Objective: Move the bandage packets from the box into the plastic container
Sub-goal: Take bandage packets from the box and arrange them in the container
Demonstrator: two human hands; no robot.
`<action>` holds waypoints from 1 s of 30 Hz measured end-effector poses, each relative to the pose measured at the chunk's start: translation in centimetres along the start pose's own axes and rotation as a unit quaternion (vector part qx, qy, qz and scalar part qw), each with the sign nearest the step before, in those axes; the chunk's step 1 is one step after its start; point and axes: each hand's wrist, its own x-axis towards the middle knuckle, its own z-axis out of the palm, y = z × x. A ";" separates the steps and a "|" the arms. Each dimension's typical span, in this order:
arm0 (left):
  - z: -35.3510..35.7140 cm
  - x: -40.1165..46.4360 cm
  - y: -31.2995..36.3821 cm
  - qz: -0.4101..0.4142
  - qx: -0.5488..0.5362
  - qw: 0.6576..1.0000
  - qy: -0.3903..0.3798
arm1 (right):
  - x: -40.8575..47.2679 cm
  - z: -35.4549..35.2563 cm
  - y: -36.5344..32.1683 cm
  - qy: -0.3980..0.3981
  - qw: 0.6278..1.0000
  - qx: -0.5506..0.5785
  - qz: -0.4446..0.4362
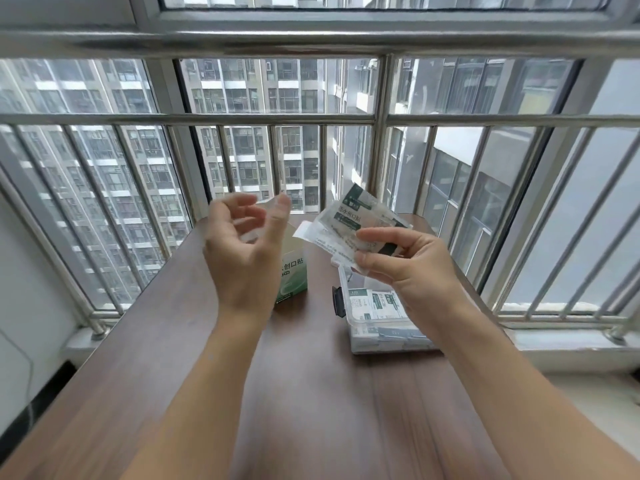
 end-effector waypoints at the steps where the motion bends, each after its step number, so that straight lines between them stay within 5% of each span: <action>1: 0.5 -0.9 0.4 -0.048 -0.014 0.999 -0.011 | -0.3 0.1 0.0 0.009 1.000 0.024 -0.001; 5: 2.6 -5.7 1.5 -0.268 -0.223 0.932 -0.097 | -2.0 0.5 0.6 0.005 0.996 0.084 -0.017; 9: 5.1 -7.9 2.1 -0.328 -0.318 0.874 -0.164 | -4.4 0.7 1.4 -0.015 0.998 0.068 -0.009; 20: 5.5 -8.4 0.8 -0.360 -0.261 0.862 -0.243 | -5.9 -1.3 2.1 -0.025 0.997 -0.027 0.067; 25: 5.4 -8.3 1.7 -0.362 -0.250 0.873 -0.210 | -6.9 -2.8 -0.7 -0.056 0.960 -0.271 0.036; 28: 4.4 -8.4 2.7 -0.334 -0.191 0.882 -0.271 | -7.9 -4.2 -3.4 0.027 0.940 -0.337 -0.044; 30: 4.2 -9.2 3.2 -0.291 -0.122 0.886 -0.339 | -8.0 -3.8 -4.4 0.013 0.936 -0.332 -0.117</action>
